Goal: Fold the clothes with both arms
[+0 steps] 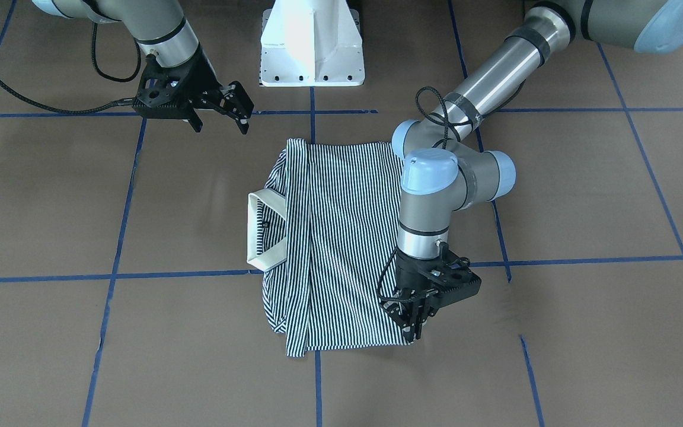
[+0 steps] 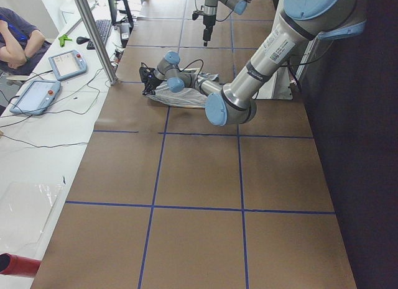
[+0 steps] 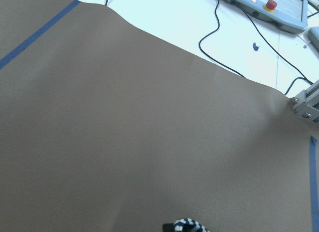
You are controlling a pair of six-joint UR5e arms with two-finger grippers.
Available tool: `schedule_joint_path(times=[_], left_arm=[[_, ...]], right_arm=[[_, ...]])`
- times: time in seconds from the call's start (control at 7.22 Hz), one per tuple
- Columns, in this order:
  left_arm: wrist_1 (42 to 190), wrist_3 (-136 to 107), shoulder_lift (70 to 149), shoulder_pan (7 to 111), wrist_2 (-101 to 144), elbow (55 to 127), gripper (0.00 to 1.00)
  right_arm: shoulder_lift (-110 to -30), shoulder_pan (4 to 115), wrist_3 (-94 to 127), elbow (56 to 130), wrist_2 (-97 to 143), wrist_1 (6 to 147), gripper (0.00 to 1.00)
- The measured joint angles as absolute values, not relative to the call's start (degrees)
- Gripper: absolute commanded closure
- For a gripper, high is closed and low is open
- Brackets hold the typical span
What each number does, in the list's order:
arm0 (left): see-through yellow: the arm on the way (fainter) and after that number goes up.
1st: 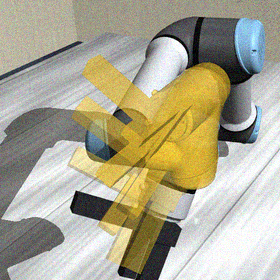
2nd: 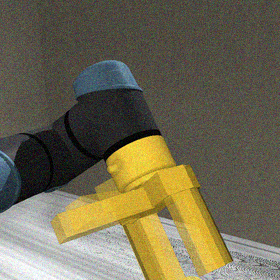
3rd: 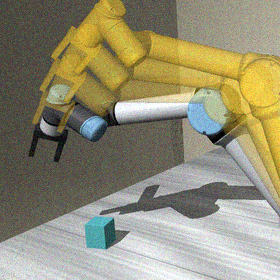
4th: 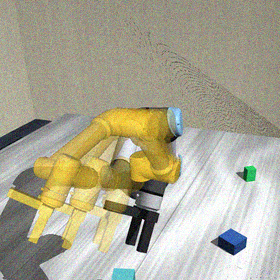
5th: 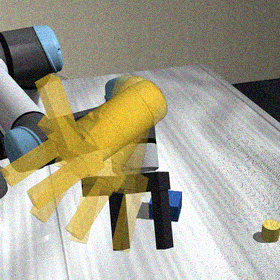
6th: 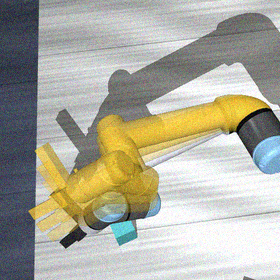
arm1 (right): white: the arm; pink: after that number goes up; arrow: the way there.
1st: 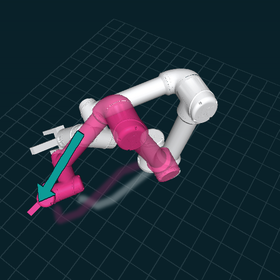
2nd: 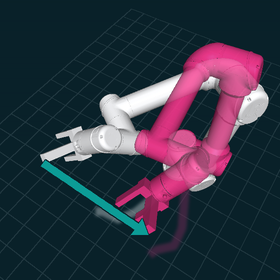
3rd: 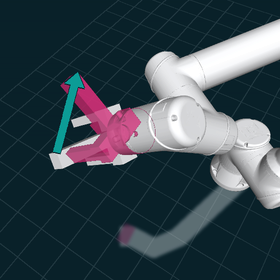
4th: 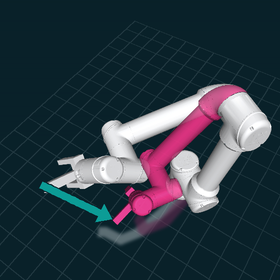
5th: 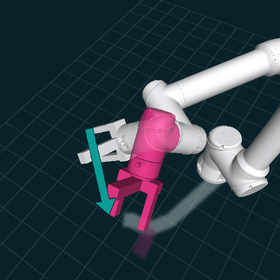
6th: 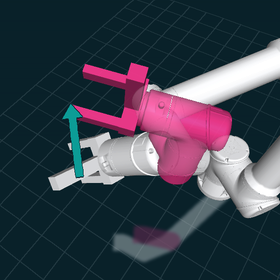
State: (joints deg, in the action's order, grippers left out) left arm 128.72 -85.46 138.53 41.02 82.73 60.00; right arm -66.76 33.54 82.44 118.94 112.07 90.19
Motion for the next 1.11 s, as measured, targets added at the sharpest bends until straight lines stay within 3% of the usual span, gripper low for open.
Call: schedule_joint_path(times=[0.28, 0.55, 1.11], left_arm=[[128.96, -81.01, 138.65, 42.13, 82.25, 59.63, 0.00], [126.18, -77.66, 136.92, 44.26, 89.71, 64.36, 0.00], [107.41, -72.93, 124.66, 45.29, 100.34, 90.93, 0.00]], right_arm=[[-66.43, 33.11, 82.44, 118.93, 111.17, 90.25, 0.00], [-65.31, 31.76, 80.06, 117.96, 107.44, 90.49, 0.00], [-60.87, 27.88, 72.05, 111.05, 104.90, 91.13, 0.00]])
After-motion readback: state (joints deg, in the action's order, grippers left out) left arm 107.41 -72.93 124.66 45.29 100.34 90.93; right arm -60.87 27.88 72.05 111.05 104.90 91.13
